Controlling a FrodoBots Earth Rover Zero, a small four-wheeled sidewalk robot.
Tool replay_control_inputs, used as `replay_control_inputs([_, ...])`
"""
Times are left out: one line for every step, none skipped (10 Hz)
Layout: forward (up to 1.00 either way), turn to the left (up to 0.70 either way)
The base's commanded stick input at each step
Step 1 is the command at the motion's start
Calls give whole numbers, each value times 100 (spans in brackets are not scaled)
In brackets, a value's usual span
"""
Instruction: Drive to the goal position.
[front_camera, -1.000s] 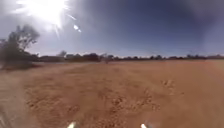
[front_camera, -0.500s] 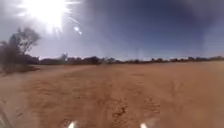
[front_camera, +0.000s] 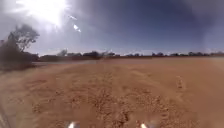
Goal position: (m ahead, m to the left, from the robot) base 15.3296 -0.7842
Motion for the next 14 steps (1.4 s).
replay_control_inputs([50,0])
replay_control_inputs([50,0])
replay_control_inputs([50,0])
replay_control_inputs([50,0])
replay_control_inputs([50,0])
replay_control_inputs([50,0])
replay_control_inputs([50,0])
replay_control_inputs([50,0])
replay_control_inputs([50,0])
replay_control_inputs([50,0])
replay_control_inputs([50,0])
replay_control_inputs([50,0])
replay_control_inputs([50,0])
replay_control_inputs([50,0])
